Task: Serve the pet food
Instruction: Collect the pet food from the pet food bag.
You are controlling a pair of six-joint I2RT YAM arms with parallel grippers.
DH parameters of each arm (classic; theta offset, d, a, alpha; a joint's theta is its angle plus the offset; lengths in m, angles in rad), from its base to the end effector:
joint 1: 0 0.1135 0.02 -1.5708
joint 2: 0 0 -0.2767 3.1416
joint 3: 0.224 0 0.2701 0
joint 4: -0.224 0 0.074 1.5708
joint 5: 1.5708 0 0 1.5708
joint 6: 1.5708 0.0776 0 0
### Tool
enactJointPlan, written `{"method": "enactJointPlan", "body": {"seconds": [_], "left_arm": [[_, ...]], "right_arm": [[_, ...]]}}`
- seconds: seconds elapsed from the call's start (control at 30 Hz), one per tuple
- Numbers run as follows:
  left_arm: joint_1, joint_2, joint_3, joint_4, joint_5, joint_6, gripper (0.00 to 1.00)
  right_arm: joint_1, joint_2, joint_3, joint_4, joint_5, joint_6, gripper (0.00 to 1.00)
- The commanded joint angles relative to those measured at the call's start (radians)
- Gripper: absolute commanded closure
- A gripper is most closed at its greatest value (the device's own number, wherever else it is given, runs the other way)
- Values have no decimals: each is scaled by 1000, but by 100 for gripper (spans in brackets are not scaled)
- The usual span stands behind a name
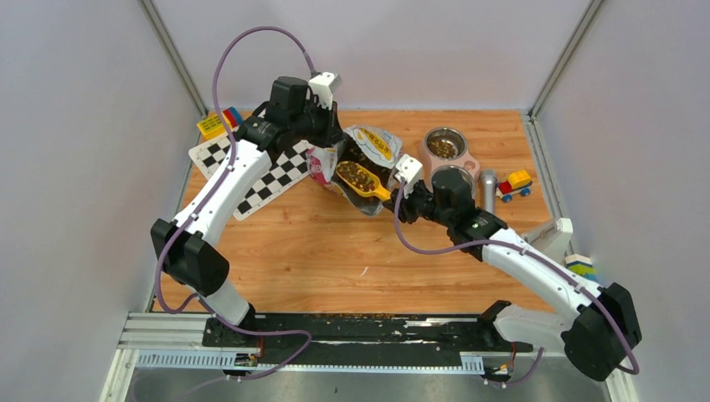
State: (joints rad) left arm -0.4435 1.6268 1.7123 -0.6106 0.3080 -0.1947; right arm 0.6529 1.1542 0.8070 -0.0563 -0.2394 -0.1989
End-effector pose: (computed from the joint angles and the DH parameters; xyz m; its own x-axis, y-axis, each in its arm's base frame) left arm 0.3700 -0.2018 0.3979 -0.5692 0.0663 -0.8195 0.5460 0.7757 -0.3165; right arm 0.2378 0.2050 0.2747 -0.1549 -0.3601 -0.9200 -0.8100 0.5795 -0.0905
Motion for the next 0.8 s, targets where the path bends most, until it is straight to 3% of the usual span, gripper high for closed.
{"method": "enactJointPlan", "body": {"seconds": [0.0,0.33,0.77], "left_arm": [[18,-92,45,68,-3,-13,100],[22,-80,63,58,-27,-22,100],[31,-82,66,53,-30,-27,100]], "right_arm": [[-1,-111,27,-25,-27,-43,100],[-1,-217,80,-195,-20,-66,100],[-48,-310,107,-247,74,-64,100]]}}
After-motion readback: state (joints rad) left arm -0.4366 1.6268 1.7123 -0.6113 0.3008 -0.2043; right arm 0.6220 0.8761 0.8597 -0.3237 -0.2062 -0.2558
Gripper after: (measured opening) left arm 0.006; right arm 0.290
